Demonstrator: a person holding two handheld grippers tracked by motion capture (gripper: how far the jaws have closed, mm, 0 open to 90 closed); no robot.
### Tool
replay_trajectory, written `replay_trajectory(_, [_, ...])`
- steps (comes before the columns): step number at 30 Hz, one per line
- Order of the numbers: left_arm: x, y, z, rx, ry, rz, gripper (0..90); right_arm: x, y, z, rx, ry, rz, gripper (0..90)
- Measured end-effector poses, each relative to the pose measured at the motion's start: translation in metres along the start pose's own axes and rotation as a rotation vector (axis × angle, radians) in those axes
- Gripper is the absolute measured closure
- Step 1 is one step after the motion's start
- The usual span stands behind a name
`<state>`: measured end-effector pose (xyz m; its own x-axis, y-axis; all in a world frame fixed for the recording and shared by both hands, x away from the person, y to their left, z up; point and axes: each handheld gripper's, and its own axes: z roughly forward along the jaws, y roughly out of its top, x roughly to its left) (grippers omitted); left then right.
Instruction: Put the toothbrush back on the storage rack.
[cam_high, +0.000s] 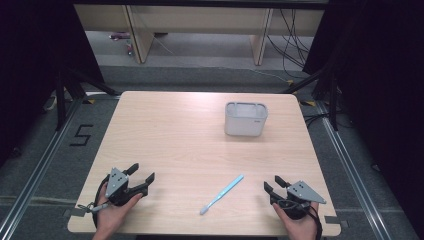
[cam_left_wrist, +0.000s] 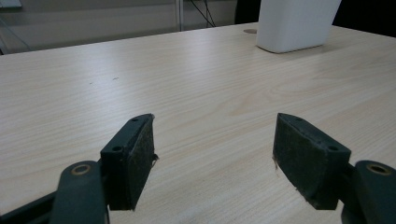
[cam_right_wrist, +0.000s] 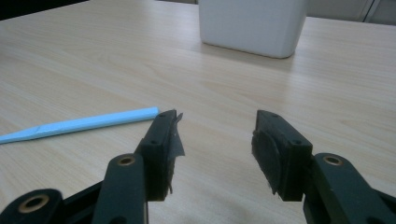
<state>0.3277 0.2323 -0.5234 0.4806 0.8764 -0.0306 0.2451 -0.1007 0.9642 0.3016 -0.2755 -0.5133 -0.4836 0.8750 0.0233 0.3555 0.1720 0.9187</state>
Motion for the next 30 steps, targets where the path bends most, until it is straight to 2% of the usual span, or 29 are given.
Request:
replay_trajectory(5, [0.000, 0.000, 0.000, 0.001, 0.003, -0.003, 28.8, -0.001, 0.001, 0.002, -0.006, 0.007, 0.008, 50.8])
replay_trajectory(6, [0.000, 0.001, 0.000, 0.014, 0.002, -0.002, 28.8, -0.001, 0.001, 0.003, -0.004, 0.010, 0.003, 50.8])
replay_trajectory(7, [0.000, 0.001, 0.000, 0.014, 0.002, -0.004, 28.8, 0.000, 0.001, 0.004, 0.004, 0.011, 0.020, 50.7])
replay_trajectory(9, [0.001, 0.000, 0.001, -0.002, -0.005, -0.011, 28.7, -0.001, 0.004, 0.004, 0.021, 0.001, -0.011, 50.4])
replay_trajectory(10, [0.001, 0.000, 0.001, 0.001, -0.006, -0.011, 28.7, 0.001, 0.005, 0.004, 0.027, 0.005, 0.000, 50.3])
replay_trajectory(11, [0.001, 0.000, 0.001, 0.002, -0.007, -0.011, 28.7, 0.000, 0.006, 0.005, 0.029, 0.009, -0.018, 50.4])
replay_trajectory(13, [0.002, 0.000, 0.001, 0.004, -0.007, -0.013, 28.8, 0.002, 0.007, 0.006, 0.033, 0.018, -0.010, 50.4])
replay_trajectory(14, [0.001, 0.001, 0.000, 0.019, -0.002, -0.012, 28.8, 0.001, 0.008, 0.006, 0.041, 0.016, -0.027, 50.5])
replay_trajectory(16, [0.001, 0.001, 0.000, 0.018, -0.003, -0.010, 28.8, 0.004, 0.010, 0.008, 0.049, 0.035, -0.014, 50.8])
replay_trajectory(17, [0.001, 0.001, 0.000, 0.014, -0.004, -0.009, 28.7, 0.004, 0.011, 0.008, 0.054, 0.027, -0.029, 50.9])
replay_trajectory(18, [0.001, 0.000, 0.000, 0.009, -0.006, -0.009, 28.7, 0.004, 0.015, 0.009, 0.063, 0.029, -0.072, 51.1])
replay_trajectory(19, [0.001, 0.001, 0.000, 0.016, -0.002, -0.005, 28.8, 0.005, 0.017, 0.009, 0.061, 0.021, -0.083, 51.3])
replay_trajectory(20, [0.001, 0.001, 0.000, 0.017, -0.003, -0.003, 28.7, 0.008, 0.019, 0.008, 0.078, 0.025, -0.061, 51.6])
replay_trajectory(21, [0.001, 0.001, 0.000, 0.017, -0.003, -0.003, 28.8, 0.008, 0.019, 0.008, 0.078, 0.025, -0.061, 51.6])
replay_trajectory(22, [0.001, 0.001, 0.000, 0.021, -0.003, 0.001, 28.8, 0.007, 0.021, 0.009, 0.081, 0.031, -0.096, 51.8])
replay_trajectory(23, [0.001, 0.001, 0.000, 0.023, -0.004, 0.002, 28.8, 0.009, 0.028, 0.010, 0.116, 0.054, -0.119, 52.3])
replay_trajectory(26, [0.001, 0.001, 0.000, 0.019, -0.003, -0.006, 28.7, 0.010, 0.037, 0.013, 0.153, 0.063, -0.193, 53.0])
replay_trajectory(28, [0.001, 0.001, 0.001, 0.020, -0.003, -0.008, 28.7, 0.010, 0.043, 0.016, 0.205, 0.082, -0.228, 53.0])
replay_trajectory(29, [0.001, 0.001, 0.001, 0.020, -0.003, -0.008, 28.7, 0.010, 0.043, 0.016, 0.205, 0.082, -0.228, 53.0])
replay_trajectory(30, [0.001, 0.001, 0.001, 0.021, -0.003, -0.009, 28.7, 0.011, 0.048, 0.018, 0.259, 0.098, -0.247, 52.7])
